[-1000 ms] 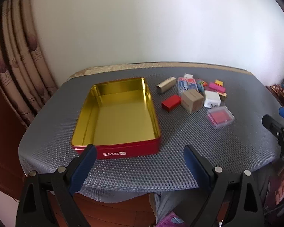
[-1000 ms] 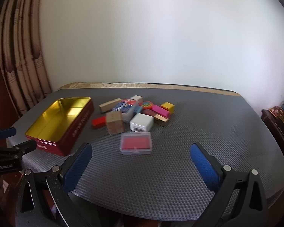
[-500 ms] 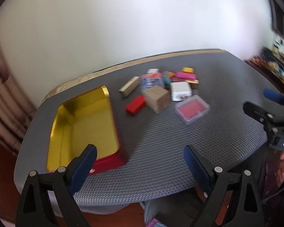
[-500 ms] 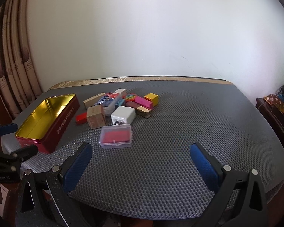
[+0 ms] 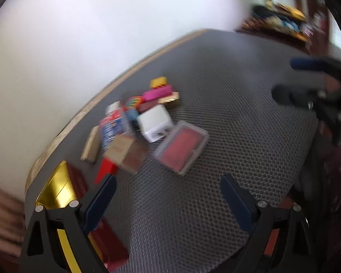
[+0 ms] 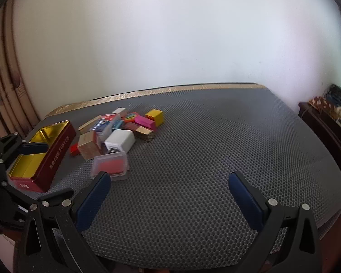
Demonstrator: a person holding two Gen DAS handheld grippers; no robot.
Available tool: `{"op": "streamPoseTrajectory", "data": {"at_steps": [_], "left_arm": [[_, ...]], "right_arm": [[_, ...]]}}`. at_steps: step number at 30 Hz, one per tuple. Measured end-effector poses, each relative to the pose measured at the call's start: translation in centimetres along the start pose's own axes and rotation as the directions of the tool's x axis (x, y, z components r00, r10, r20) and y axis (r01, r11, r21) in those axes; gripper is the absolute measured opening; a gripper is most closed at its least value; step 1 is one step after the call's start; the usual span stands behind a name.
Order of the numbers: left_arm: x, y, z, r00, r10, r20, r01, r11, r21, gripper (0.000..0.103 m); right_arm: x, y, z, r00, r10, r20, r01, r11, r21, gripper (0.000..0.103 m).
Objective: Organize rigid objects
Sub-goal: 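Move the left tool toward the clear plastic box with red inside, then close the left tool on the clear plastic box and lift it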
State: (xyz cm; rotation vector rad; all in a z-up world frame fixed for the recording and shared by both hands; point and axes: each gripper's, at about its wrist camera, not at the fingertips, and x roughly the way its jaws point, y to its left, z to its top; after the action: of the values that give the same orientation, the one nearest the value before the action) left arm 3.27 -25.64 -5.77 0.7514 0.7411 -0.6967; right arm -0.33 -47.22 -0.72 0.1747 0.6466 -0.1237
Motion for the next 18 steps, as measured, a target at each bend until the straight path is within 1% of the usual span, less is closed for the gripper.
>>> {"op": "streamPoseTrajectory", "data": {"at_steps": [3, 4, 6, 8, 10, 14, 17, 18], "left_arm": [[2.4, 0.3, 0.8, 0.998, -0.032, -0.05, 0.034, 0.999, 0.038, 0.095], [3.2, 0.6, 1.1, 0.996, -0.063, -0.061, 0.065, 0.997, 0.036, 0.095], [4.0, 1.1, 1.5, 0.993, -0.094, -0.066, 0.096, 0.995, 0.035, 0.095], [5.0, 1.5, 2.0, 0.99, -0.122, -0.074, 0.126, 0.991, 0.054, 0.095], [6.3, 1.8, 2.5, 0.985, -0.141, -0.104, 0.149, 0.986, 0.07, 0.095], [8.4, 2.4, 3.2, 0.966, -0.2, -0.161, 0.218, 0.971, 0.101, 0.095], [10.1, 2.8, 3.7, 0.957, -0.218, -0.191, 0.244, 0.962, 0.126, 0.095], [10.6, 2.7, 3.7, 0.95, -0.233, -0.208, 0.264, 0.955, 0.136, 0.095]], "right_arm": [[0.7, -1.0, 0.0, 1.0, -0.004, -0.014, 0.004, 1.0, 0.021, 0.103], [0.9, -1.3, 0.1, 1.0, -0.004, -0.016, 0.004, 1.0, 0.029, 0.103], [1.1, -1.9, 0.1, 1.0, -0.006, -0.017, 0.007, 0.999, 0.041, 0.103], [1.5, -2.3, 0.2, 1.0, -0.004, -0.025, 0.006, 0.998, 0.055, 0.103], [1.8, -2.6, 0.2, 0.999, -0.001, -0.035, 0.003, 0.998, 0.064, 0.103], [2.2, -3.4, 0.0, 0.999, 0.002, -0.042, 0.001, 0.997, 0.08, 0.103], [2.3, -4.1, 0.0, 0.999, 0.008, -0.049, -0.003, 0.995, 0.101, 0.103], [2.3, -4.2, 0.0, 0.999, 0.01, -0.052, -0.005, 0.994, 0.107, 0.103]]}}
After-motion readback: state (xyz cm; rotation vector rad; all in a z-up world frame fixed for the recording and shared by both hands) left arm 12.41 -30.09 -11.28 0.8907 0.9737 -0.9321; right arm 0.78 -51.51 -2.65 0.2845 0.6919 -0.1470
